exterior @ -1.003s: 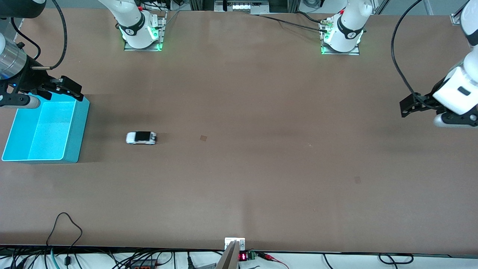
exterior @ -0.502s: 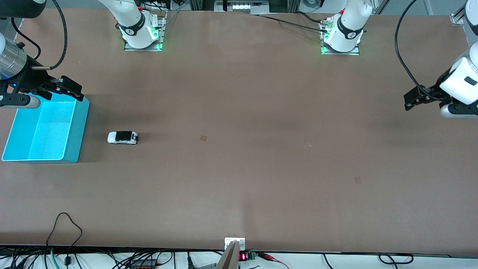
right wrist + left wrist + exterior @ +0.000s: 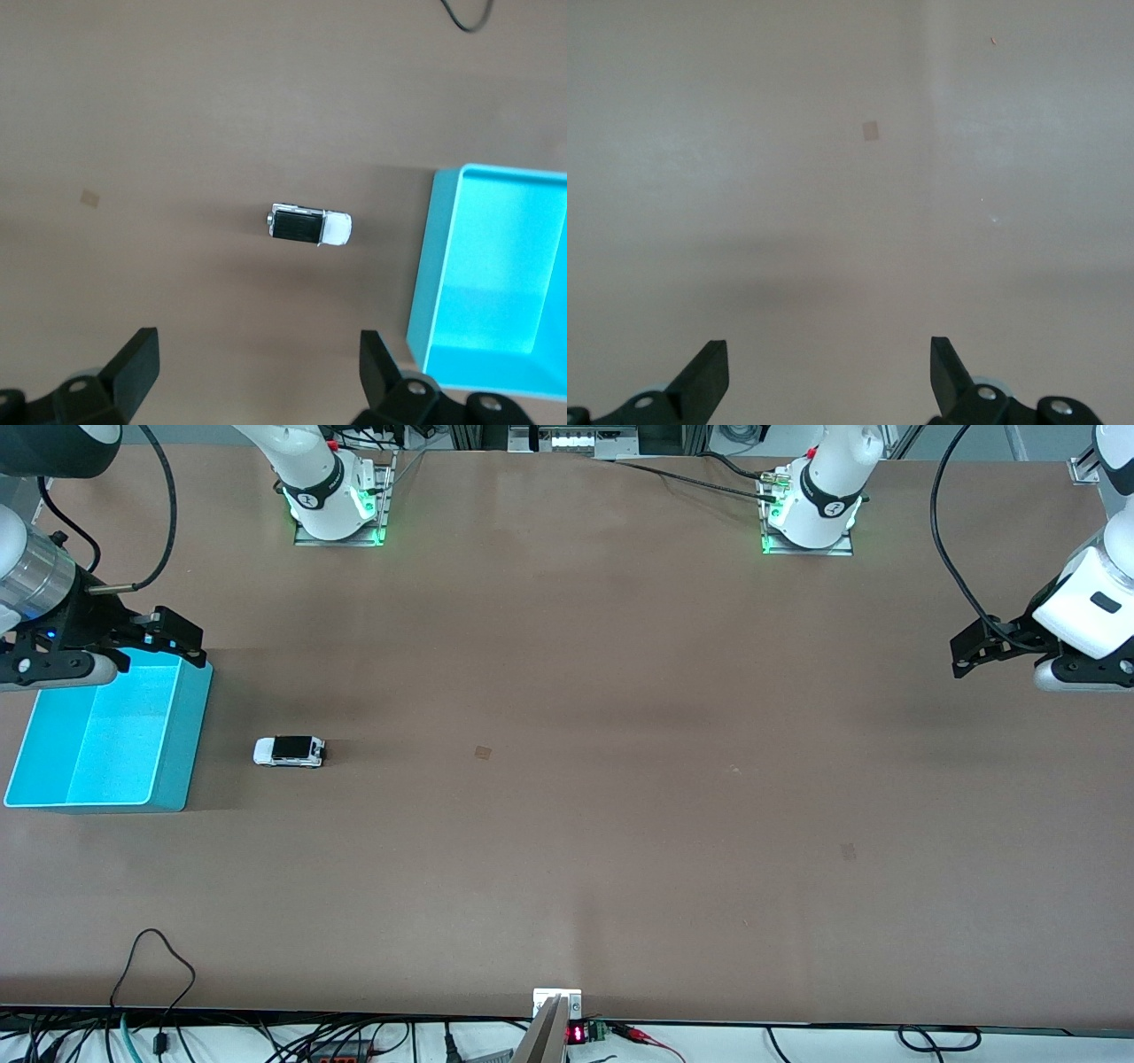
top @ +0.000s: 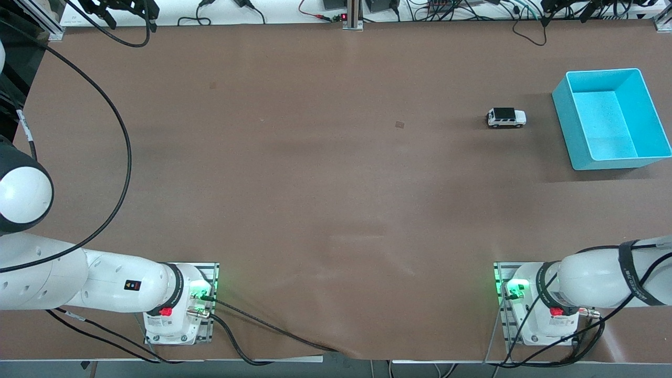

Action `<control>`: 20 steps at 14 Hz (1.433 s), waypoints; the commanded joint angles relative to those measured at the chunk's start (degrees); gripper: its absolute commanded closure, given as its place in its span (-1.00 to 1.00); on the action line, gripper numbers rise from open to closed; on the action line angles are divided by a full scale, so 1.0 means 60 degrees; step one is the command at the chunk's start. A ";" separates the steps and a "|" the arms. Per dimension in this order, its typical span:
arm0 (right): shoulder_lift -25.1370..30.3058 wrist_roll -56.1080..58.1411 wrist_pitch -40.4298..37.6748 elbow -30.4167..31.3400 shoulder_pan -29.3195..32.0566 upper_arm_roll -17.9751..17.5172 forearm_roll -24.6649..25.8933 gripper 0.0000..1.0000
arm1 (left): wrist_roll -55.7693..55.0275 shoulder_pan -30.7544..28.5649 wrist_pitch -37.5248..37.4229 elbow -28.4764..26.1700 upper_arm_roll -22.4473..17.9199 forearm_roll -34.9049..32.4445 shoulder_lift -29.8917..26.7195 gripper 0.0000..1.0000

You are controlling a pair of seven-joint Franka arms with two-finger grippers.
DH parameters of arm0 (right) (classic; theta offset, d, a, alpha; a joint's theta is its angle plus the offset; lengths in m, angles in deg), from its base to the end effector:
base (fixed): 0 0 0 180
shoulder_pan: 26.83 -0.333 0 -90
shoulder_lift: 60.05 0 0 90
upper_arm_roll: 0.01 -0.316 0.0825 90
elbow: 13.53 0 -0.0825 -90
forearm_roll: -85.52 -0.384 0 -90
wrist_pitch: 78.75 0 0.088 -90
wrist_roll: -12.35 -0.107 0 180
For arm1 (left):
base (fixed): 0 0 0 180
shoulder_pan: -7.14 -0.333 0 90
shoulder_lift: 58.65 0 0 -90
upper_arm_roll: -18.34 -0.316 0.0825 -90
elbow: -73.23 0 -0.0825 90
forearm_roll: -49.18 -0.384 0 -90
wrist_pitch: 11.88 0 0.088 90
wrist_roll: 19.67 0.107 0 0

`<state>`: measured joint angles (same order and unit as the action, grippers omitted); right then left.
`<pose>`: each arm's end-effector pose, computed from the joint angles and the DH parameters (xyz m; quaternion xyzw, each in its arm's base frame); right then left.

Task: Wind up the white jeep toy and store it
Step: 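Move the right gripper to the jeep and grasp it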

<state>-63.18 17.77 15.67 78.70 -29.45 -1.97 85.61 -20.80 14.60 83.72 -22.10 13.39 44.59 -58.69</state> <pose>0.5741 0.0453 0.5819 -0.9962 -0.0872 0.0082 0.0002 0.5607 -0.0167 0.5896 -0.9991 0.0158 -0.0040 0.0397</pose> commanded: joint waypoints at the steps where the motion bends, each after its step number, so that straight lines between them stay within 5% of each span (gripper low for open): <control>1: -0.0139 0.2673 0.0070 -0.0035 0.0012 -0.0011 -0.0147 -1.00 | -0.0002 0.0252 -0.0142 -0.0314 -0.0185 0.0149 -0.0388 -1.00; 10: -0.1382 1.0341 0.1536 0.1225 0.0465 0.0063 0.0849 -1.00 | 0.0276 0.0105 -0.0054 -0.0959 -0.0185 0.0486 -0.0755 -1.00; 15: -0.1545 1.1427 0.3156 0.2685 0.0364 0.0004 0.0834 -1.00 | 0.0261 0.0091 -0.0054 -0.0944 -0.0068 0.0486 -0.0725 -1.00; 20: -0.1310 1.1870 0.6407 0.5147 0.0451 0.0018 0.0819 -1.00 | 0.0262 0.0076 -0.0128 -0.0784 -0.0083 0.0486 -0.0536 -1.00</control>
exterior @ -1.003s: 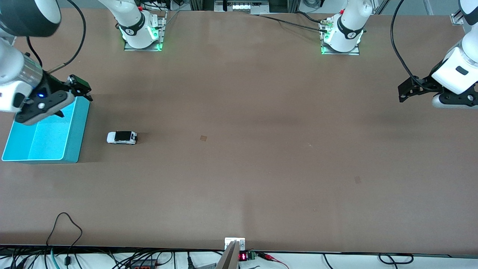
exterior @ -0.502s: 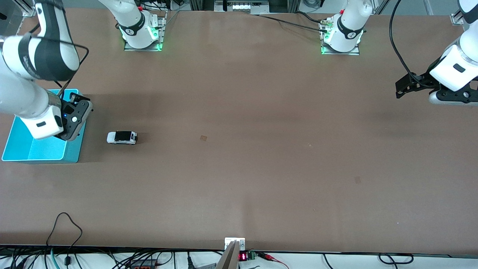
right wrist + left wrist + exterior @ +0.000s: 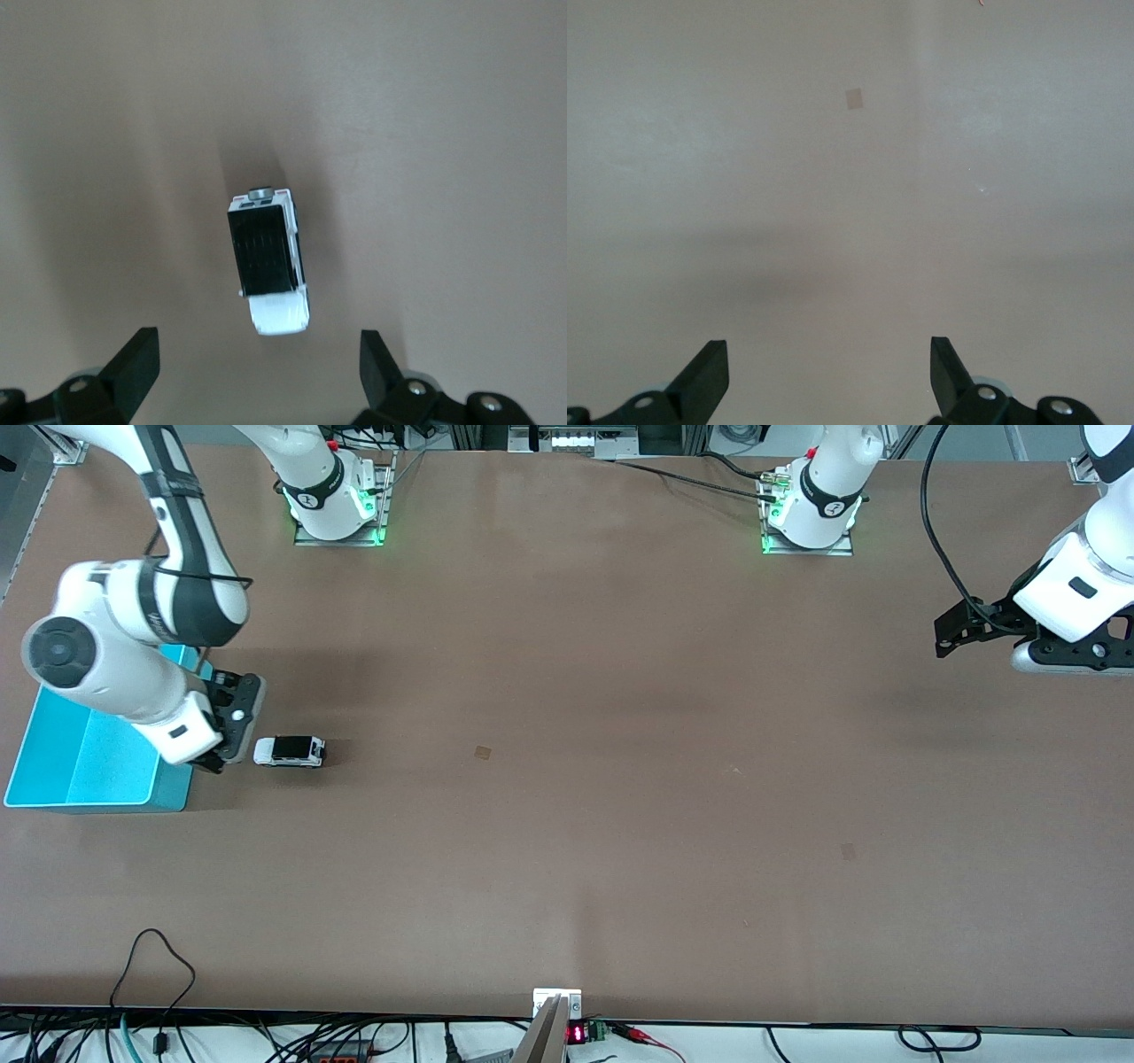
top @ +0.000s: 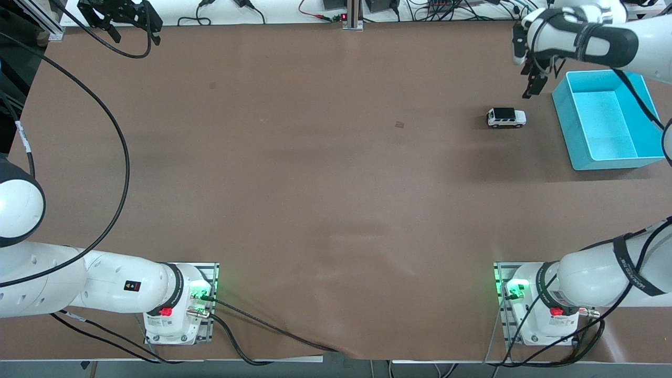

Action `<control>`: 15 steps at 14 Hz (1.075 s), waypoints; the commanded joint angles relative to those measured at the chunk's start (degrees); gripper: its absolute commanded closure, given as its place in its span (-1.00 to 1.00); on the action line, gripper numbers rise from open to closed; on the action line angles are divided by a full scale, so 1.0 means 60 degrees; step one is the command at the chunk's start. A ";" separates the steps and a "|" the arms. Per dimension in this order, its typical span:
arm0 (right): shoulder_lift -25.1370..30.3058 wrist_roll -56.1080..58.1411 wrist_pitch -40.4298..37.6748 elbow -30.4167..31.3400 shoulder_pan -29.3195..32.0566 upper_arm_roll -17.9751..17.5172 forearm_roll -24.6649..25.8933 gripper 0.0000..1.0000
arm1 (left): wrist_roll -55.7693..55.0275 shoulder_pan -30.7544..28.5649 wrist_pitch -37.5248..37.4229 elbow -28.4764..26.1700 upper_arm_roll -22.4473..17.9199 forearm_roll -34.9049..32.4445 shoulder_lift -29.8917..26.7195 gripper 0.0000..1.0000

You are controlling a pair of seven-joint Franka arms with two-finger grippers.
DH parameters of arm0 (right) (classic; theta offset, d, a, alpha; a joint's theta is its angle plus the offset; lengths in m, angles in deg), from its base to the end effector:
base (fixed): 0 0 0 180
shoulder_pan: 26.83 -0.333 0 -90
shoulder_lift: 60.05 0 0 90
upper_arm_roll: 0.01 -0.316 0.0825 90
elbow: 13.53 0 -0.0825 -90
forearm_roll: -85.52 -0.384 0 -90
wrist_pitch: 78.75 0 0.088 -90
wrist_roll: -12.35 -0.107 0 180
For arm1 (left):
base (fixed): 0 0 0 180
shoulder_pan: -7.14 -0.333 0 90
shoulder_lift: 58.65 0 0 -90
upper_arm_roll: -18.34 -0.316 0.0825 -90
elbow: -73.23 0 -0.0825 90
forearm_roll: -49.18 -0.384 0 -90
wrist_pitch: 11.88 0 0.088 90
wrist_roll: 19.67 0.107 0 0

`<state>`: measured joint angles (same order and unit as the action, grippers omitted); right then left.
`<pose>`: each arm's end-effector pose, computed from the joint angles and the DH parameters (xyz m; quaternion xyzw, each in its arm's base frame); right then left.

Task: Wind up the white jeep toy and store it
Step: 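Move the right gripper to the jeep and grasp it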

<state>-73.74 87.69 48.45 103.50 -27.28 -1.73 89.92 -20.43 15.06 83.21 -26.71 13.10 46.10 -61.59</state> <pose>0.5808 0.0191 0.3204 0.7641 0.6439 -0.0402 0.0029 0.5415 -0.0190 0.5780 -0.9994 0.0197 0.0160 0.0249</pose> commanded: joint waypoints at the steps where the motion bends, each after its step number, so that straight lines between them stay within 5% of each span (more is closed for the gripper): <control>1: 0.0364 0.0217 0.1470 0.1293 0.0119 -0.0022 0.0101 -1.00 | 0.0214 -0.0001 -0.0042 -0.0014 -0.0035 0.0235 -0.0051 -1.00; 3: 0.0130 0.0231 0.2759 0.1850 0.0236 -0.0022 0.0115 -1.00 | 0.0214 0.0028 -0.0130 -0.0014 -0.0006 0.0235 -0.0066 -1.00; 15: -0.1453 0.0613 0.4682 0.1794 0.0456 -0.0051 0.0028 -1.00 | 0.0199 0.0131 -0.0687 0.0542 0.0126 0.0177 -0.0022 -1.00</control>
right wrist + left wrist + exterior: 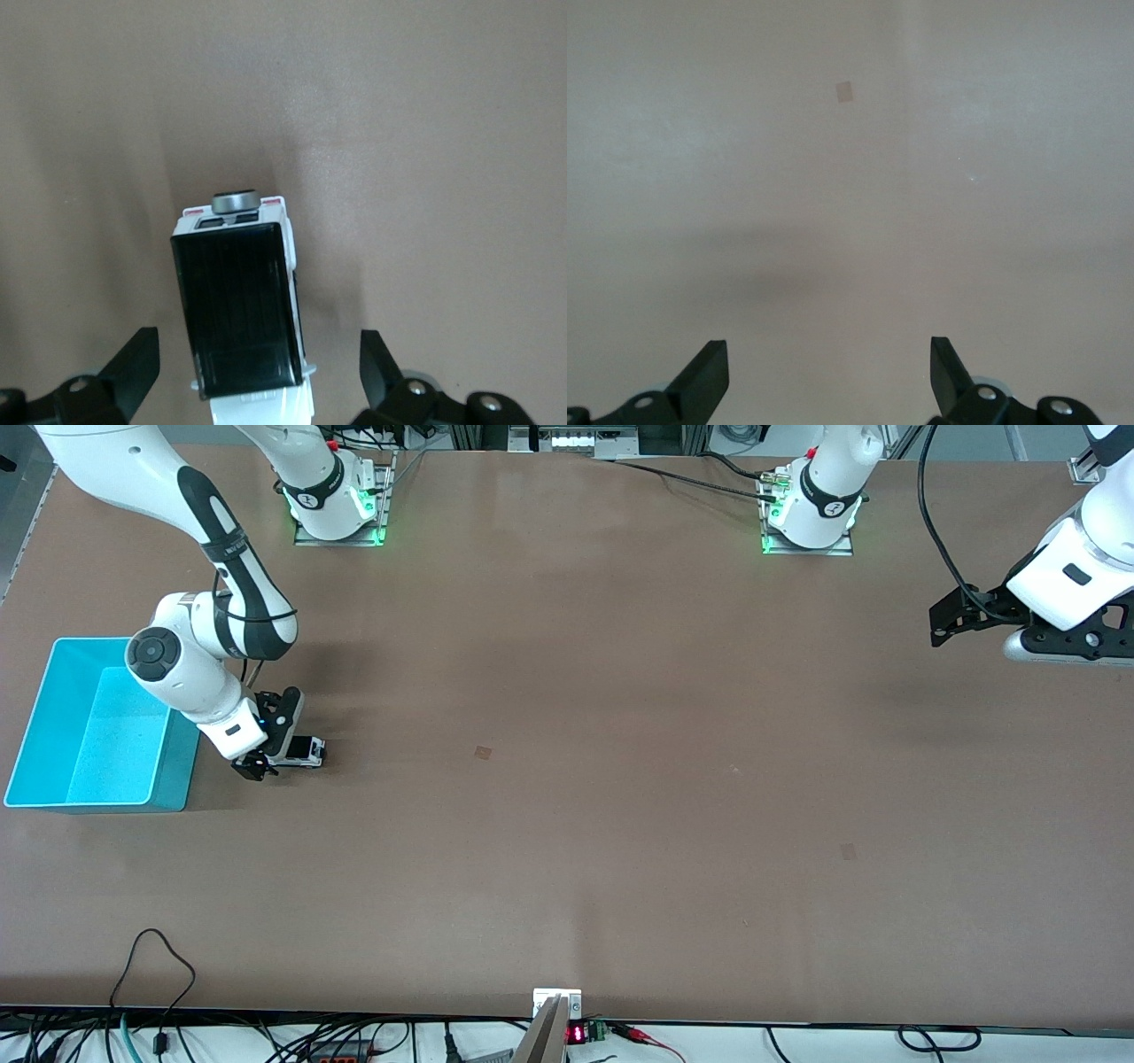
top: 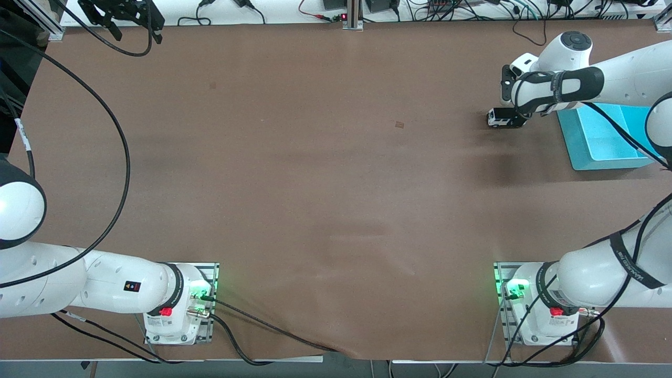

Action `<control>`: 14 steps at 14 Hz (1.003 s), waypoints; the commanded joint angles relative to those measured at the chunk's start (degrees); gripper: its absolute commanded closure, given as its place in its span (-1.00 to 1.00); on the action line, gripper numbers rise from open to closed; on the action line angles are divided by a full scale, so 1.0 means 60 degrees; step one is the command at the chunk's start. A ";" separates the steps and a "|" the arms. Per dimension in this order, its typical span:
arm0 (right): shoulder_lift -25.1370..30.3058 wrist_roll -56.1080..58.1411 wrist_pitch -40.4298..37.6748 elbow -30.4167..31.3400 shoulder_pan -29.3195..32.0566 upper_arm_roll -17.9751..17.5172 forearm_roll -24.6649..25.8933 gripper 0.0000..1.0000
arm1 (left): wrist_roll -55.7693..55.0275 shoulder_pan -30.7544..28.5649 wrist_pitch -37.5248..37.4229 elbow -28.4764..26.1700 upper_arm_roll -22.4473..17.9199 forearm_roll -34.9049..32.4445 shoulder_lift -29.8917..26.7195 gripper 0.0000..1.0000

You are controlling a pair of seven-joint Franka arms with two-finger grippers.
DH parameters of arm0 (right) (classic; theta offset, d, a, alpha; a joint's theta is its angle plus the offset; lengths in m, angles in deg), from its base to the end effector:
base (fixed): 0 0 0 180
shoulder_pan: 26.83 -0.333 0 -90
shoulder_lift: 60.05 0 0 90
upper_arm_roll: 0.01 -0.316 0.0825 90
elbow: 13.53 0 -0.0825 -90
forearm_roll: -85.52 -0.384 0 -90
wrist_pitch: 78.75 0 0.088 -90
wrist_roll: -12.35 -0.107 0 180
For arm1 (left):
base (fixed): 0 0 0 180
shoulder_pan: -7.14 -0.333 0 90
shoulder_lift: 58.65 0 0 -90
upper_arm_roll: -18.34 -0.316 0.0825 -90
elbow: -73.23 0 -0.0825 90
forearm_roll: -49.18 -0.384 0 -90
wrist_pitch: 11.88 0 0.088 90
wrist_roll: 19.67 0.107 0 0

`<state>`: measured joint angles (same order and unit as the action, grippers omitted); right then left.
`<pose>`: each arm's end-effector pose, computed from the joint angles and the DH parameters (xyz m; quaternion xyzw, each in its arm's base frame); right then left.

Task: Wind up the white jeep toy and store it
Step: 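Lift the jeep with the right gripper and carry it over the bin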

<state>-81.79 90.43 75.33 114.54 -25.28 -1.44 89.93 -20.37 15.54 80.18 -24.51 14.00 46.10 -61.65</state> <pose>0.5538 0.0015 0.2054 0.7556 0.6538 0.0205 0.0341 0.5374 -0.0316 0.5924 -0.9989 0.0310 0.0224 0.0258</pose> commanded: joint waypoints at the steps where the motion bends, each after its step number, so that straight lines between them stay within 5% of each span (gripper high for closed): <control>1: -0.0127 0.0126 0.0204 -0.0060 0.0123 -0.0113 0.0026 -1.00 | 0.0189 0.0051 -0.0211 0.0162 -0.0009 0.0176 -0.0012 -1.00; 2: -0.0128 0.0097 0.0189 -0.0075 0.0109 -0.0113 0.0026 -0.91 | 0.0189 0.0051 -0.0225 0.0161 0.0006 0.0176 -0.0027 -1.00; 7: -0.0084 0.0082 0.0101 -0.0075 0.0109 -0.0113 0.0011 0.83 | 0.0174 0.0081 -0.0226 0.0176 0.0035 0.0176 -0.0027 -1.00; 8: -0.0026 0.0067 0.0087 -0.0075 0.0109 -0.0128 0.0011 1.00 | 0.0174 0.0081 -0.0226 0.0176 0.0078 0.0176 -0.0027 -1.00; 14: 0.0136 -0.0398 -0.2853 -0.2532 0.0123 -0.0070 -0.0120 1.00 | 0.0189 -0.0050 -0.0284 0.0176 0.0167 0.0161 -0.0027 -1.00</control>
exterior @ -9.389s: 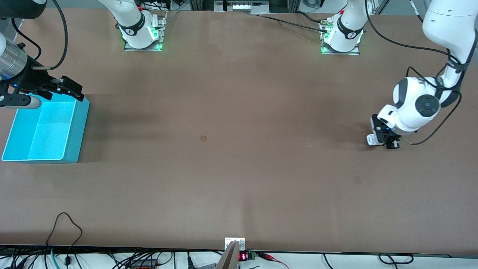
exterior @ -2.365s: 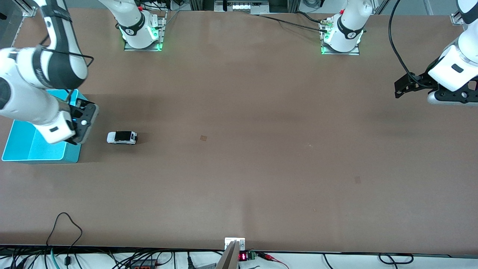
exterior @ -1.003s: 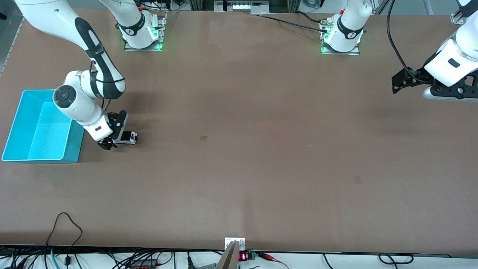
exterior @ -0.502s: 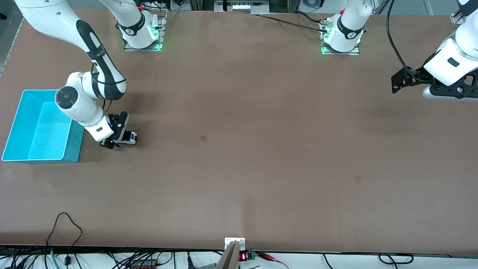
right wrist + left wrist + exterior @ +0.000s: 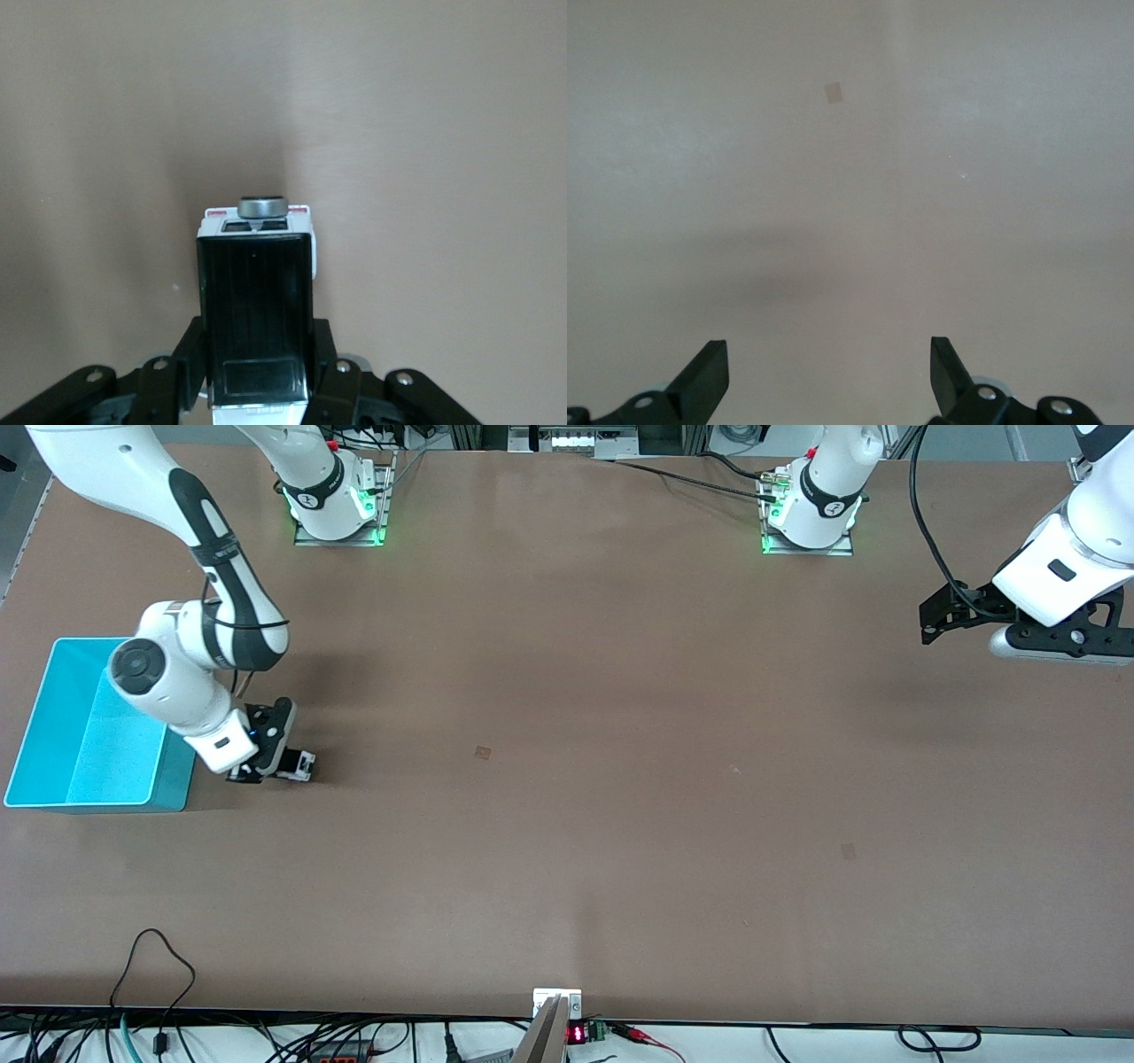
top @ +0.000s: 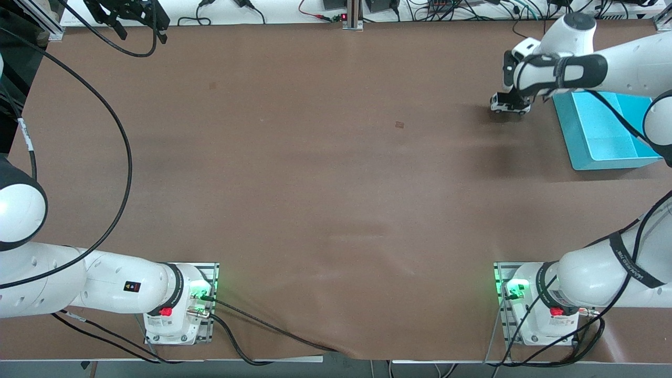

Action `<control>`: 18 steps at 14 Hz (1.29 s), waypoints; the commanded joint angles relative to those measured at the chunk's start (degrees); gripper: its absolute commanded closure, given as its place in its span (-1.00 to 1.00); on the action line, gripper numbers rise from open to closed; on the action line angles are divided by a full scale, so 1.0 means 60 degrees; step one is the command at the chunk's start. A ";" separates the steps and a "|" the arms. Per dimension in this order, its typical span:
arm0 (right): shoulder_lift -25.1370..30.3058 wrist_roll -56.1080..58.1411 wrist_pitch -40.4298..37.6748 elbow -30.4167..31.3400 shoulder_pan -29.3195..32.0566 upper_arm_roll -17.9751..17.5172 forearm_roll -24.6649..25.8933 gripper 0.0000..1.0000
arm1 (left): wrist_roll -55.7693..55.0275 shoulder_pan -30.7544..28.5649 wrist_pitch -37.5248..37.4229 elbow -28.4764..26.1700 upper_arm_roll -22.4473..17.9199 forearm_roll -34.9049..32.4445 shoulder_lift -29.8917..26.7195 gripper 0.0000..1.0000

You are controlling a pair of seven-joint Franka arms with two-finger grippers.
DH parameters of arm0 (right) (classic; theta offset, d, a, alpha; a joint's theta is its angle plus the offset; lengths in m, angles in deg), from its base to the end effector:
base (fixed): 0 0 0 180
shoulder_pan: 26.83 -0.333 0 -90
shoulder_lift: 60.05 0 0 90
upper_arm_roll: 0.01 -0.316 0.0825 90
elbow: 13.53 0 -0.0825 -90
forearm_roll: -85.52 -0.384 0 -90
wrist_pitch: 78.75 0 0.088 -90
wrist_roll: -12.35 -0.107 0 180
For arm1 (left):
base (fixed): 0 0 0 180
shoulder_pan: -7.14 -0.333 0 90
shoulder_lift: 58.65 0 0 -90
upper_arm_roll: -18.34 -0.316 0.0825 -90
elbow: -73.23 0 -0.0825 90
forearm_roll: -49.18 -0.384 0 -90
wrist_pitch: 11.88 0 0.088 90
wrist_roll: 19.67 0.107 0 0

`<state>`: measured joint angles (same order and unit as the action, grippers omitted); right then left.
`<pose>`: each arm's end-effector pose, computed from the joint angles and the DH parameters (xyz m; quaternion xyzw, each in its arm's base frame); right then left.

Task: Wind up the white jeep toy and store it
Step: 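Lift the jeep with the right gripper and carry it over the bin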

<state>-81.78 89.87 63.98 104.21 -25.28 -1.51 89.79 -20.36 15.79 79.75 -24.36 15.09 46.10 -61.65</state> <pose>0.5998 -0.0005 0.2560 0.7618 0.6469 0.0107 0.0324 0.5358 -0.0443 0.5931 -0.9984 0.0426 0.0245 0.0267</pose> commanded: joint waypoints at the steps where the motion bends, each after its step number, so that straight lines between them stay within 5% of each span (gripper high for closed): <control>1: 0.0164 -0.0802 -0.1386 -0.1120 0.0151 0.0001 -0.0098 1.00 | 0.0189 -0.0123 -0.0197 0.0151 -0.0001 0.0161 -0.0027 -1.00; 4: 0.0544 -0.3596 -0.3084 -0.1853 0.0342 0.0016 -0.0054 1.00 | 0.0145 -0.0707 -0.0182 0.0151 0.0656 0.0118 -0.0027 -1.00; 8: 0.1042 -0.6265 -0.4376 -0.2104 0.0430 0.0483 0.0093 1.00 | 0.0086 -0.0782 -0.0226 0.0151 0.0687 0.0073 -0.0027 -1.00; 15: 0.1220 -0.9039 -0.4569 -0.1958 0.0531 0.2109 0.0678 1.00 | 0.0071 -0.0767 -0.0446 0.0327 0.0702 0.0073 0.0017 -1.00; 18: 0.1103 -0.9141 -0.4439 -0.1914 0.1043 0.2315 0.1029 1.00 | 0.0057 -0.0797 -0.0402 0.0342 0.0687 0.0088 0.0046 -1.00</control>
<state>-75.58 36.82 37.19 91.93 -21.22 12.33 94.18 -20.41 11.90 78.47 -23.72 18.57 46.10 -61.66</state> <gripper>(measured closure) 0.493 0.000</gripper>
